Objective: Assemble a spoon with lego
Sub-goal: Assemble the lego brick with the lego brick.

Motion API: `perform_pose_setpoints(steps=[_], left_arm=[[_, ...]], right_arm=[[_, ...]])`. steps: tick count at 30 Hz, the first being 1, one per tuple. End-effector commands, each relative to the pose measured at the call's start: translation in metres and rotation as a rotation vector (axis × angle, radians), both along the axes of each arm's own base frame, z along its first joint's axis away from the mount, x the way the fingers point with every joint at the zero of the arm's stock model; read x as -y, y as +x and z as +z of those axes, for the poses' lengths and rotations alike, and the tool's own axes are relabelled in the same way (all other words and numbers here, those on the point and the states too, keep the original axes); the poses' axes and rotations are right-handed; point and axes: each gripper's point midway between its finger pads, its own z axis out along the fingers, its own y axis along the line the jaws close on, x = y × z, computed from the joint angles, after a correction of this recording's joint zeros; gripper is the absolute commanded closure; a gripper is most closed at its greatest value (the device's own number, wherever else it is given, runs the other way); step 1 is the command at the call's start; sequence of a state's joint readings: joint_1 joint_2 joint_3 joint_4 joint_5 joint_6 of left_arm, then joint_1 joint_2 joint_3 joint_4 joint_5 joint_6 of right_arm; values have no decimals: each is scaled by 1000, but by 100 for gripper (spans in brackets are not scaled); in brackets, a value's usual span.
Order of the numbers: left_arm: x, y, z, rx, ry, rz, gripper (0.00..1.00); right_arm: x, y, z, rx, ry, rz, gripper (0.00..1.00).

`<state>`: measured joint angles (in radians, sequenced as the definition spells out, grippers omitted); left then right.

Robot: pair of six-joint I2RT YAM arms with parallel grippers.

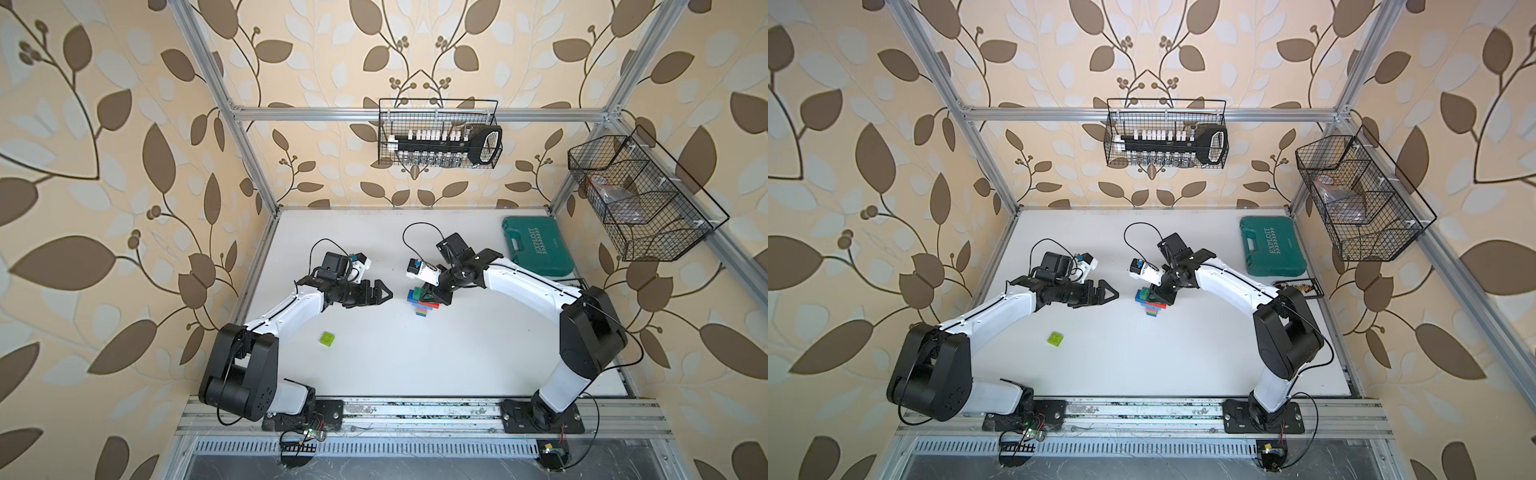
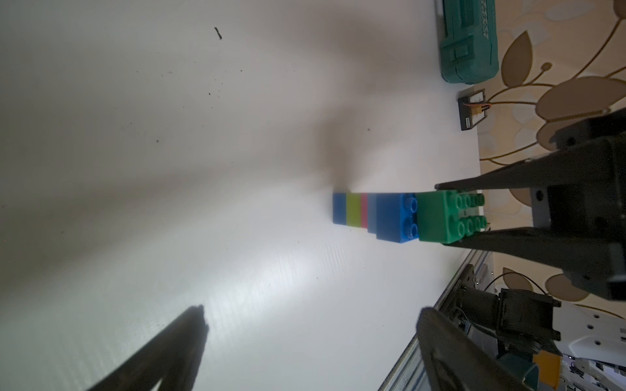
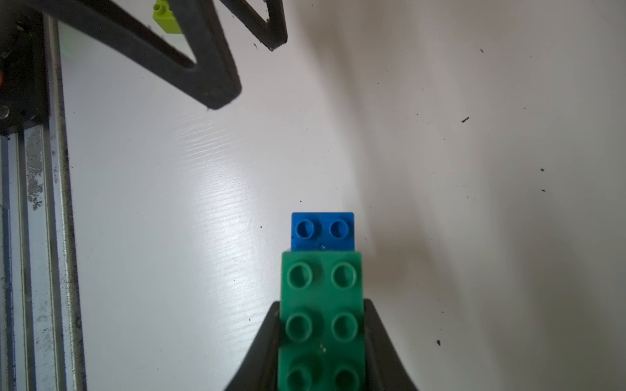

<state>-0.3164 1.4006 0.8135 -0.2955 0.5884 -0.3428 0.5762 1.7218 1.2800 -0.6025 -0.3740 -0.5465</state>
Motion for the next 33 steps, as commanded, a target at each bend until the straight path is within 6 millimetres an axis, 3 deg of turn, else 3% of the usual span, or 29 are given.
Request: perform_pose_setpoints(steps=[1, 8, 16, 23, 33], left_arm=[[10, 6, 17, 38, -40, -27, 1], [9, 4, 17, 40, -28, -31, 1], [6, 3, 17, 44, -5, -37, 1], [1, 1, 16, 49, 24, -38, 1], [-7, 1, 21, 67, 62, -28, 1]], right_arm=[[19, -18, -35, -82, -110, -28, 100], [24, -29, -73, -149, -162, -37, 100], [38, -40, -98, -205, -276, -25, 100], [49, -45, -112, -272, -387, -14, 100], [54, -49, -113, -367, -509, 7, 100]])
